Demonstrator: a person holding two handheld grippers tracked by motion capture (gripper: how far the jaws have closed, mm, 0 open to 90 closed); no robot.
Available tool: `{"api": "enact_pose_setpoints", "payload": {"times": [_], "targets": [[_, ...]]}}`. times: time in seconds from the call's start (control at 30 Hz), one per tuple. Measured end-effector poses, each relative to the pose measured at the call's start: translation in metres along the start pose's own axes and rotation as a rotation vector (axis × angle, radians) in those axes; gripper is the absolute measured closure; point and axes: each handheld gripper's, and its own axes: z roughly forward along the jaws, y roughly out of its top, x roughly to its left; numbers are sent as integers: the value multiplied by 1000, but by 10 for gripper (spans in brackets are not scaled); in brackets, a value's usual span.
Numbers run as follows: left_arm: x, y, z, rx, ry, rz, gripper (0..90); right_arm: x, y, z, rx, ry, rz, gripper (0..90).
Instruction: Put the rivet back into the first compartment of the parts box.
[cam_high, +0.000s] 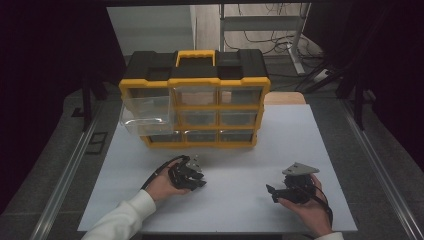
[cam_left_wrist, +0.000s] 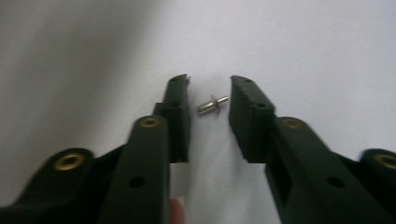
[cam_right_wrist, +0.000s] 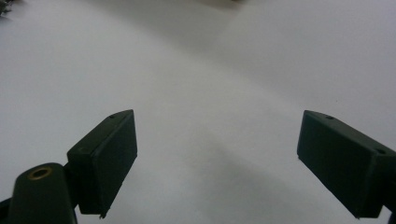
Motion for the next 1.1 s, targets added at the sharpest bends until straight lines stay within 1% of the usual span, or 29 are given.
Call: {"api": "enact_pose_setpoints", "payload": {"times": [0.07,0.1,0.13,0.17,0.27,0.3,0.33,0.37,0.4,0.63,0.73,0.77,0.93,0.97,1.03,1.07,1.1], "targets": [[-1,1,0,7,-6,4,766,0,0,0,1,0,-1,124],[-4,1,2,-24,-13,-35,786,0,0,0,1,0,0,124],[-3,1,1,-8,-13,-33,801,1,0,0,1,1,0,125],[-2,2,0,14,-13,-10,828,1,0,0,0,0,-1,125],[-3,2,0,16,-12,-18,842,1,0,0,0,2,0,125],[-5,3,3,-16,-14,-52,850,1,0,0,0,1,1,125],[-5,3,3,-18,-13,-55,861,1,0,0,1,1,0,125],[-2,4,1,21,-9,-12,867,1,0,0,1,2,0,125],[-2,4,0,23,-9,-20,871,1,0,0,0,1,-1,125],[-3,4,0,22,-5,-23,871,0,0,0,1,2,-1,125],[-2,3,0,19,-8,-35,872,0,0,0,2,1,-2,125],[-5,3,2,-18,-15,-77,872,0,0,0,1,1,-2,125],[-2,2,-2,-19,-27,-82,872,0,0,0,0,0,-3,125],[0,2,-5,-9,-30,-62,872,0,0,-1,1,-2,-4,125],[0,2,-8,-20,-29,-72,872,-1,0,-1,1,-2,-4,125],[-2,1,-8,-43,-28,-101,872,-1,0,-1,1,-1,-3,125],[-2,0,-10,-43,-28,-101,872,-1,-1,-1,0,-1,-3,125]]}}
